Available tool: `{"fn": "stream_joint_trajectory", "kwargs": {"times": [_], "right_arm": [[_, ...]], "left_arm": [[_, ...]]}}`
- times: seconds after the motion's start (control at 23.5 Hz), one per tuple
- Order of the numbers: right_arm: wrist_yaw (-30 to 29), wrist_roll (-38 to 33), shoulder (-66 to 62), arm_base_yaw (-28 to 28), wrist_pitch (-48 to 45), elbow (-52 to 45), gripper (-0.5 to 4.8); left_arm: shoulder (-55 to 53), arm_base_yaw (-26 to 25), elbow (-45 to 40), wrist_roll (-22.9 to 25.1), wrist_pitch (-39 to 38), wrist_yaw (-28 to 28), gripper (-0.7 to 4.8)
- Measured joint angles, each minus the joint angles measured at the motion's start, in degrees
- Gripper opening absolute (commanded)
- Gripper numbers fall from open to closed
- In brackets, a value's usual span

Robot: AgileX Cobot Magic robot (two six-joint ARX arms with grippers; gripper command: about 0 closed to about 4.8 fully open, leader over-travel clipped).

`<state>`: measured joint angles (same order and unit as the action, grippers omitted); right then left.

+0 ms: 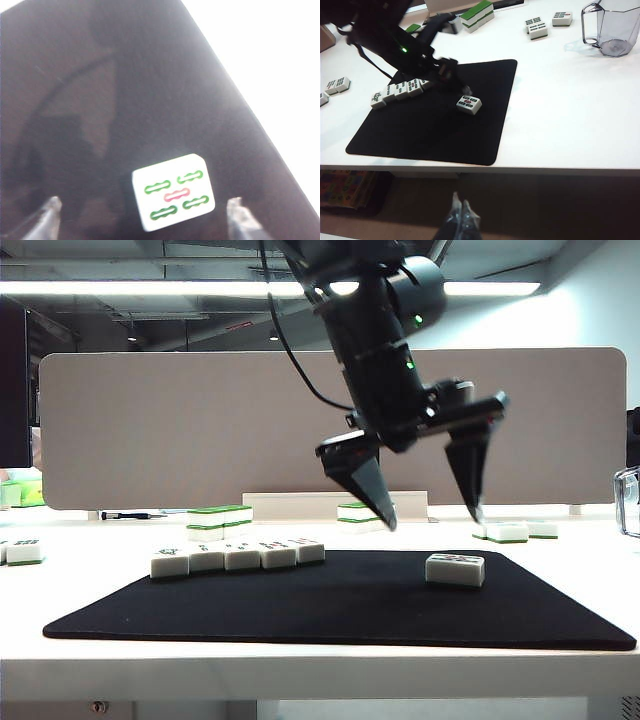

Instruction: Align six mahjong tiles in a row on the table.

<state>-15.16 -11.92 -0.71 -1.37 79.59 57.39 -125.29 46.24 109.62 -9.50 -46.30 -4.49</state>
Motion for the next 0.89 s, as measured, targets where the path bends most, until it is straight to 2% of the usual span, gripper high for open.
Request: {"fn": "stream_joint_trajectory", "kwargs": {"times": [0.09,0.3,0.34,0.47,0.51,0.55,0.6,0.64,0.81,0.89], "right_arm": [[0.00,0.00,0.00,0.00,0.00,0.00,-0.01],[0.02,0.00,0.00,0.00,0.00,-0.02,-0.01],[0.00,0.00,0.00,0.00,-0.02,0.04,-0.01],[0.02,0.00,0.00,0.00,0.00,0.00,-0.01],[0.00,0.00,0.00,0.00,0.00,0.02,-0.01],[0.00,0.00,0.00,0.00,0.00,0.02,-0.01],[0.02,0.00,0.00,0.00,0.00,0.00,-0.01],[0.00,0.00,0.00,0.00,0.00,0.00,-0.01],[0.02,0.02,0.00,0.00,0.00,0.00,-0.01],[0.02,0.00,0.00,0.00,0.00,0.00,-0.01]], "left_arm": [[-0.98,0.98,-0.13,-2.43,-0.11,0.94,4.79],[-2.51,2.67,-0.13,-4.24,0.42,3.17,4.78],[-3.08,2.97,-0.13,-4.55,0.48,3.48,4.58],[-4.22,3.50,-0.13,-4.72,1.11,4.52,3.44],[-4.55,3.56,-0.13,-4.74,1.53,4.57,3.24],[-4.66,3.58,-0.13,-4.74,1.66,4.68,2.71],[-4.70,3.58,-0.11,-4.72,2.03,4.70,2.52],[-4.68,3.58,-0.11,-4.66,2.56,4.70,2.35],[-4.68,3.58,-0.11,-4.20,2.80,4.70,2.35],[-4.68,3.58,-0.11,-1.18,2.84,4.70,2.35]]}}
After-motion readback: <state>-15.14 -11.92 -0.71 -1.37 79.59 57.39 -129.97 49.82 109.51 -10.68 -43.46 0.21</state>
